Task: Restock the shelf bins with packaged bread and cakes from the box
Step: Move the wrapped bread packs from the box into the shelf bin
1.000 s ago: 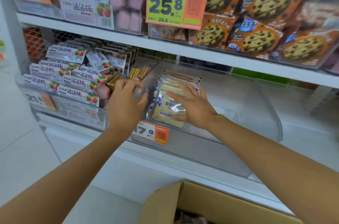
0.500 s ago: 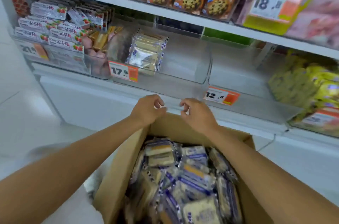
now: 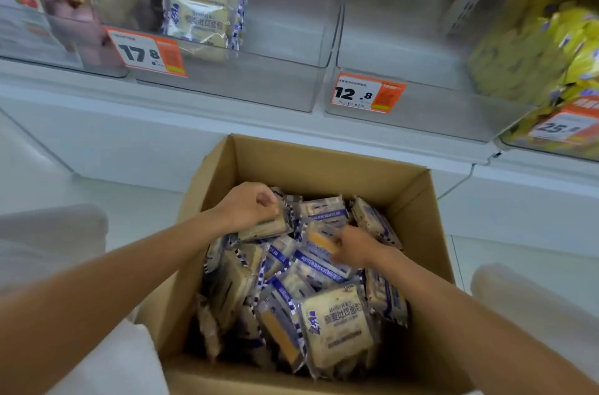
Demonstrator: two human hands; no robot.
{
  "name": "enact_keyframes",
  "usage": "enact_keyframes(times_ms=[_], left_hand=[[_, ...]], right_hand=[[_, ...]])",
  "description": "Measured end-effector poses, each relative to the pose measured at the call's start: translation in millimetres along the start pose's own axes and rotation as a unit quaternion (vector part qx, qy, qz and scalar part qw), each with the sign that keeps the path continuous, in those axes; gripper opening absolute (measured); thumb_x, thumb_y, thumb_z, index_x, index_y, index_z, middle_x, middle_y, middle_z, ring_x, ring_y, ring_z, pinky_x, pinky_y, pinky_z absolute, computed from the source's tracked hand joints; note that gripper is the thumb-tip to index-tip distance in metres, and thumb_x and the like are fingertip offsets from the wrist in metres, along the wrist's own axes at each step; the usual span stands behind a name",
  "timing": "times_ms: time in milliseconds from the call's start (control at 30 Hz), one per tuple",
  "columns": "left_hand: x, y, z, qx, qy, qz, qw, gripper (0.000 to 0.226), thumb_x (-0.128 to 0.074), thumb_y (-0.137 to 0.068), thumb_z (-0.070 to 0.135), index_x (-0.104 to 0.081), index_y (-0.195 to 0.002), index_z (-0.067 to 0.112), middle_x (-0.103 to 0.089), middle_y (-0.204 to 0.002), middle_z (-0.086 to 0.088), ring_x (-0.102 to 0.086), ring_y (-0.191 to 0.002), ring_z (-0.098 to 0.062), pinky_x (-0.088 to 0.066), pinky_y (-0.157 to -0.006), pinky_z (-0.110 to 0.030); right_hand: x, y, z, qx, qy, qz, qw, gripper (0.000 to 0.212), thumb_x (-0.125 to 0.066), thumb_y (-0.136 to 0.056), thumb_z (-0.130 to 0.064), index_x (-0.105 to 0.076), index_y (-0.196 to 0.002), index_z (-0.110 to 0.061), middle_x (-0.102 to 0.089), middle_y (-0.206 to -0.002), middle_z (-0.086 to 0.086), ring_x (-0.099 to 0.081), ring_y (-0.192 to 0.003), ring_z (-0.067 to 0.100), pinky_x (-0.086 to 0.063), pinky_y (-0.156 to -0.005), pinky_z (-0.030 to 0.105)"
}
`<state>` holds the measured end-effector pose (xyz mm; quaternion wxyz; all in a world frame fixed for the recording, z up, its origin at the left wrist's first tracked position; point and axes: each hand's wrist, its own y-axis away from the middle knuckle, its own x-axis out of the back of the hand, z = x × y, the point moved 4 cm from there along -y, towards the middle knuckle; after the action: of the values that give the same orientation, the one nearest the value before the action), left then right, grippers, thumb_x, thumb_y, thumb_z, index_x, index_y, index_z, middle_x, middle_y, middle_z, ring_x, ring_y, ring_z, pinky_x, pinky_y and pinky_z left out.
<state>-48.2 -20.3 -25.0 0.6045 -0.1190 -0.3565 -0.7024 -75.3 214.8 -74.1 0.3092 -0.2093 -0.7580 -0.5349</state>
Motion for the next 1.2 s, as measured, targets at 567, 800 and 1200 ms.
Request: enact_keyframes(times_ms=[567,800,1200], left_hand=[[-19.3,13.3,57.3,0.102,0.369,-0.178,0.906,0.029,-0.059,-0.093,0.005,-0.06,-0.122,0.01,-0.07,-0.116,-0.013,-0.068,-0.107,-0.026,-0.054,-0.09,-0.038],[-22.4,6.3,23.3,0.17,0.33,-0.085,0.925,0.032,-0.065,-0.091,0.008,-0.062,-0.122,0.008,-0.073,-0.108,-0.011,-0.069,-0.101,-0.025,-0.055,-0.088,-0.039],[-3.6,20.3,20.2,0.109,0.304,-0.036,0.946,0.022,-0.062,-0.094,0.036,-0.064,-0.109,0.02,-0.07,-0.111,-0.011,-0.065,-0.107,-0.025,-0.051,-0.079,-0.028]], right_hand=[[63.0,42.7,0.5,0.033,-0.546,0.078,0.834,0.054,-0.07,-0.088,-0.028,-0.049,-0.135,-0.012,-0.062,-0.126,0.003,-0.061,-0.113,0.021,-0.049,-0.1,0.038],[6.2,56.4,15.7,0.042,-0.25,0.0,0.967,0.096,-0.077,-0.081,-0.039,-0.017,-0.154,-0.026,-0.044,-0.144,-0.003,-0.044,-0.133,0.019,-0.038,-0.1,0.027],[44.0,53.3,-16.1,0.123,-0.258,0.091,0.954,0.023,-0.077,-0.081,-0.037,-0.067,-0.083,-0.017,-0.066,-0.079,0.002,-0.064,-0.068,0.012,-0.047,-0.059,0.028]])
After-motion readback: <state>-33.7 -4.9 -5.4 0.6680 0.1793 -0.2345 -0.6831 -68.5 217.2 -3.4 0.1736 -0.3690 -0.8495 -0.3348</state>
